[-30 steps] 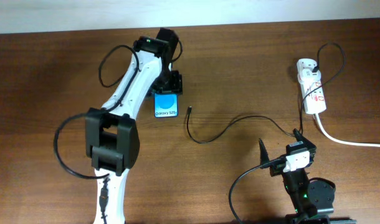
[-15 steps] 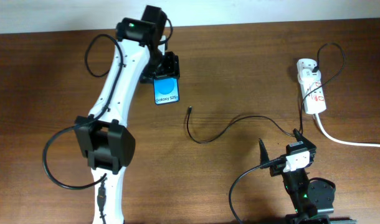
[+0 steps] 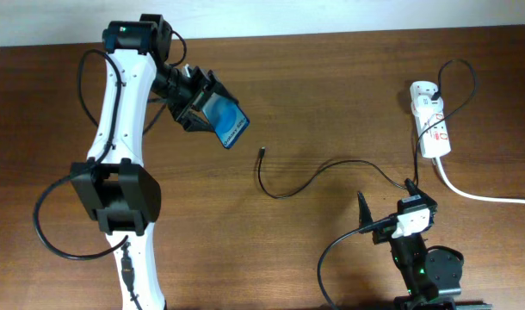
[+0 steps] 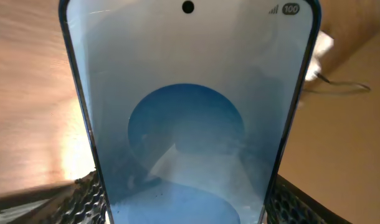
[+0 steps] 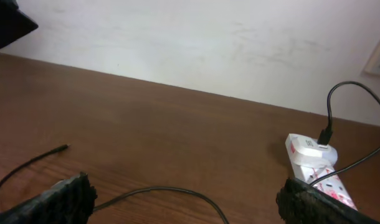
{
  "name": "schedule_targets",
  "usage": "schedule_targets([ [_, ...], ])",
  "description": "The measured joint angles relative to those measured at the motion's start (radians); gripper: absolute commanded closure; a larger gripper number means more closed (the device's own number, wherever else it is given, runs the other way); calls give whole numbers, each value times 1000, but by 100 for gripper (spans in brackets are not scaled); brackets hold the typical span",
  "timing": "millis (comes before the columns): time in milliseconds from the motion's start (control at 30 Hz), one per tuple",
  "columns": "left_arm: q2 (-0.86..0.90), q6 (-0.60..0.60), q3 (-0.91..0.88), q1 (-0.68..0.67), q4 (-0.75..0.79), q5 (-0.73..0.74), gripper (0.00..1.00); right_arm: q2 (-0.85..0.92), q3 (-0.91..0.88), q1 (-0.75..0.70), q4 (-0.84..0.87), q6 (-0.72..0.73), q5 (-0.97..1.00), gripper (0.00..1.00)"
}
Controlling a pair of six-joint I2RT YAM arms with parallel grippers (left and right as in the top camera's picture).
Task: Plug charger to phone and switch on socket
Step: 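Lift the phone with the left gripper and tilt it upright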
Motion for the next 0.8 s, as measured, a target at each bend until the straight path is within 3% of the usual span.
schedule_targets([
  [100,0,-7,0,0,-1,163,100,0,0,0,0,31,0,2],
  [433,0,-53,2,0,-2,340,100,0,0,0,0,34,0,2],
  [800,0,-71,2,0,-2,367,100,0,0,0,0,35,0,2],
])
